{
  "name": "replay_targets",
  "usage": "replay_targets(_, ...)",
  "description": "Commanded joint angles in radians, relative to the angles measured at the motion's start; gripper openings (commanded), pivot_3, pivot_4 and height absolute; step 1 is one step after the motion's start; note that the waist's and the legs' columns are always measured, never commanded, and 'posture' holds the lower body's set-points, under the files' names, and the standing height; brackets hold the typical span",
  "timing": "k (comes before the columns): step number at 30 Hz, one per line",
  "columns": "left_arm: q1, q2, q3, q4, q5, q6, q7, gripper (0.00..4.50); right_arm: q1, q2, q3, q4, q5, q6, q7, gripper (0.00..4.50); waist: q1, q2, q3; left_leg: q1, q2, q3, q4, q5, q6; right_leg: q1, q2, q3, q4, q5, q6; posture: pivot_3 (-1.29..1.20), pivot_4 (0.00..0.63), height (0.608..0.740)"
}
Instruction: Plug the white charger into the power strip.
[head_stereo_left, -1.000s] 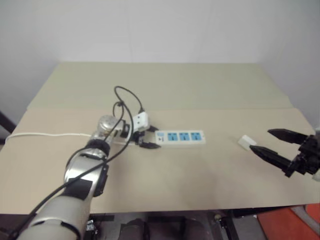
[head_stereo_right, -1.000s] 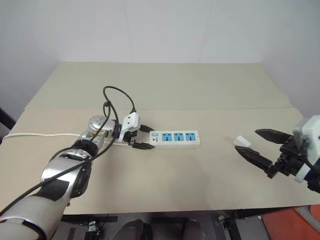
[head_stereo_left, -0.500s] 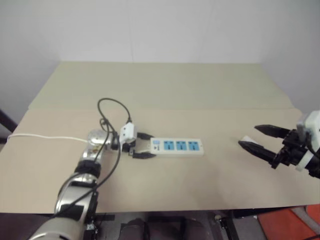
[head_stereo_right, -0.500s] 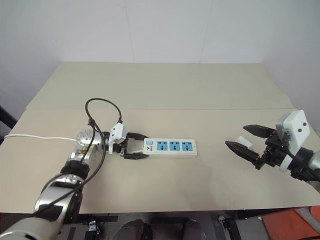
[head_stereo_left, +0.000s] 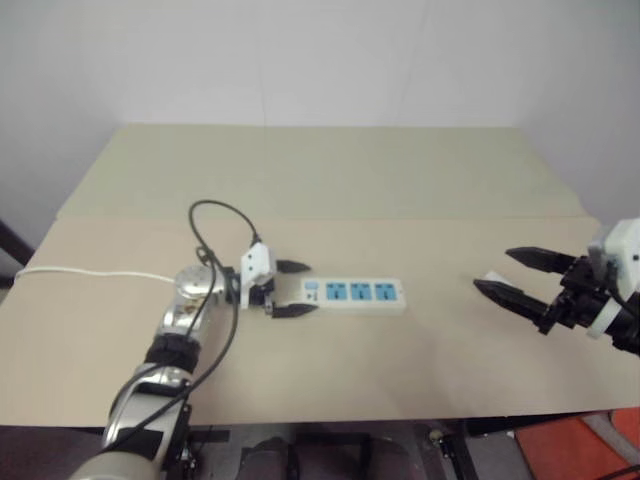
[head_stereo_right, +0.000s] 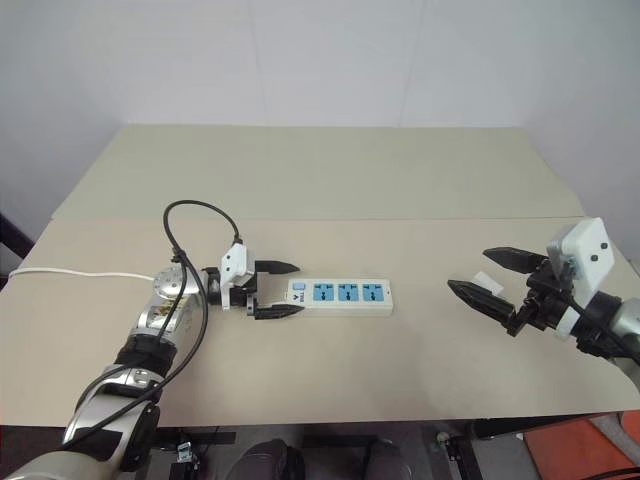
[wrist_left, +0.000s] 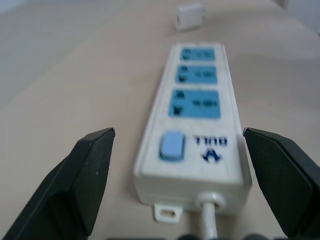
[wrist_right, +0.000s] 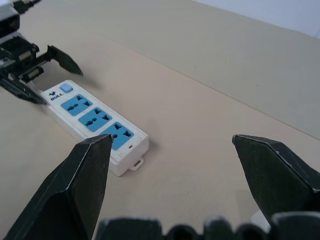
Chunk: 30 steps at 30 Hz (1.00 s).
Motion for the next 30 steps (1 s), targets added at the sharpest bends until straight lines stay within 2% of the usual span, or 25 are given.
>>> replay_targets(1,0.028,0.011,-0.003,-0.058,-0.04,0.029,-0.02,4.47,-0.013,-0.002,-0.023,0.002,0.009,-0.021,0.004,4.5,0.0,0.0,0.0,0.0,0.0,0.0,0.0,0.0,0.0,0.0,0.0,0.0,0.0,0.0,0.0,0.0,0.15,0.74)
replay_targets(7,0.031,-0.008,-0.017,-0.019,-0.04,-0.001,-0.03,4.47,-0.035,-0.018,-0.03,0.022,0.016,-0.012,0.014,4.5,0.002,0.0,0.0,0.0,0.0,0.0,0.0,0.0,0.0,0.0,0.0,0.0,0.0,0.0,0.0,0.0,0.15,0.74)
replay_targets(22,-0.079,-0.086,-0.038,0.289,0.007,-0.212,-0.08,4.47,-0.037,-0.057,-0.097,0.02,0.074,0.043,0.026,4.5,0.01,0.0,0.0,0.0,0.0,0.0,0.0,0.0,0.0,0.001,0.0,0.0,0.0,0.0,0.0,0.0,0.15,0.74)
replay_targets(30,-0.115,-0.103,-0.034,0.362,0.015,-0.273,-0.1,4.47,-0.035,-0.051,-0.093,0.011,0.087,0.043,0.008,4.5,0.014,0.0,0.0,0.0,-0.001,0.0,0.0,0.0,0.001,0.001,-0.001,0.0,0.0,0.0,0.0,0.0,0.15,0.74)
